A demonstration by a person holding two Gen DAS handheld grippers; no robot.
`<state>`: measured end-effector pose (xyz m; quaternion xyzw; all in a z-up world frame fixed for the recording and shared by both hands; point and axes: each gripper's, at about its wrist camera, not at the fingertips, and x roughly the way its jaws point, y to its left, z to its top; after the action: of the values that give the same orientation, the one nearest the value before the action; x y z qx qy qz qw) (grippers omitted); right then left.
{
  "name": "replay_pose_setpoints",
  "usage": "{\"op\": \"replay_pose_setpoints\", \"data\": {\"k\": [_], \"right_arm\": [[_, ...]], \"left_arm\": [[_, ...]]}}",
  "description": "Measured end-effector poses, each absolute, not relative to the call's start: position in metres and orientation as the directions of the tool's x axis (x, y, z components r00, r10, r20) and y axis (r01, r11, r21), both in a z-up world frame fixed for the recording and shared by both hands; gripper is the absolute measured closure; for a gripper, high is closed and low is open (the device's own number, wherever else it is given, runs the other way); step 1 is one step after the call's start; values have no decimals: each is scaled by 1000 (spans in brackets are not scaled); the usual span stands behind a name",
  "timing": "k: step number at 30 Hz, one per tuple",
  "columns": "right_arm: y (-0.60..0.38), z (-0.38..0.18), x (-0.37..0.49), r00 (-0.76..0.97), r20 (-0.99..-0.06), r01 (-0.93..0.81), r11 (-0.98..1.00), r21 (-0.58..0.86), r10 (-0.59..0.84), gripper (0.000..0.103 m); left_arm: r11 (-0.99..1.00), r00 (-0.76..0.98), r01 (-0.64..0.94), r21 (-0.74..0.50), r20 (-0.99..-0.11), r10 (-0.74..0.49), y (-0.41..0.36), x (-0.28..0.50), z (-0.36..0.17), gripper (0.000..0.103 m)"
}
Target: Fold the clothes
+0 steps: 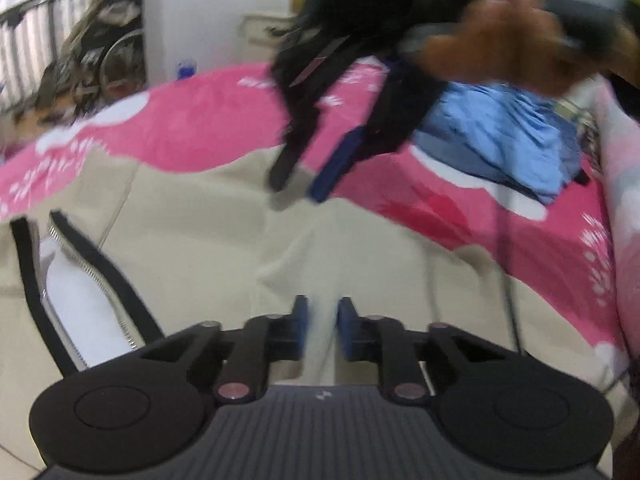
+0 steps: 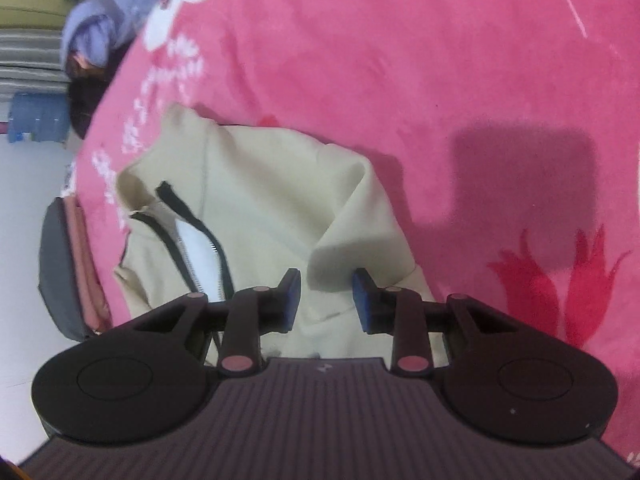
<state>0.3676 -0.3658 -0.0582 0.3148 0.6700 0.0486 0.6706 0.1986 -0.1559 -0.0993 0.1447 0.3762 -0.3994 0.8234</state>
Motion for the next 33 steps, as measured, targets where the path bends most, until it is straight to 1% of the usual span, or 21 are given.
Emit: {"op": "replay_pose_setpoints", "data": {"k": [2,8,12,14,15,16,17,21,23,26,29,33], "right_arm": [[-361,-60,373,86,-877,363,805,469,472,75],[-347,-75,386,19,-911,384,838,387,412,74],[-340,-79,389,-9,-940,369,875,314,341,75],[-340,-77,385,14,-947,355,884,304,320,88],[-339,-77,383,26,-950,348,888,300,310,91],[-340,-73,378,52,-951,331,893,305,306,96],[-341,-68,373,85,-949,317,894,315,304,98],[-352,-46,347,250,-913,287,876,387,322,98],[-363,-44,339,304,-882,325,831,451,360,98],[-385,-51,329,380,-818,401,719,567,432,98],[-397,-60,322,413,-779,458,632,625,471,98],[-395,-59,318,429,-777,451,636,626,460,98]], "left_arm": [[611,406,791,-27,-724,-558,-158,188,-100,92],[521,423,850,79,-690,-587,-162,158,-102,93],[494,416,865,85,-671,-614,-164,153,-103,93],[483,415,870,93,-668,-618,-166,149,-104,93],[480,415,872,96,-668,-618,-167,148,-104,93],[481,413,872,92,-668,-620,-166,149,-103,93],[482,411,872,87,-667,-621,-164,149,-102,93],[488,407,869,79,-674,-616,-159,150,-101,91],[493,410,866,85,-684,-604,-159,151,-104,91],[509,411,857,76,-696,-589,-159,155,-108,87],[527,403,848,47,-703,-586,-156,160,-109,83],[556,395,831,-1,-702,-592,-150,166,-107,83]]}}
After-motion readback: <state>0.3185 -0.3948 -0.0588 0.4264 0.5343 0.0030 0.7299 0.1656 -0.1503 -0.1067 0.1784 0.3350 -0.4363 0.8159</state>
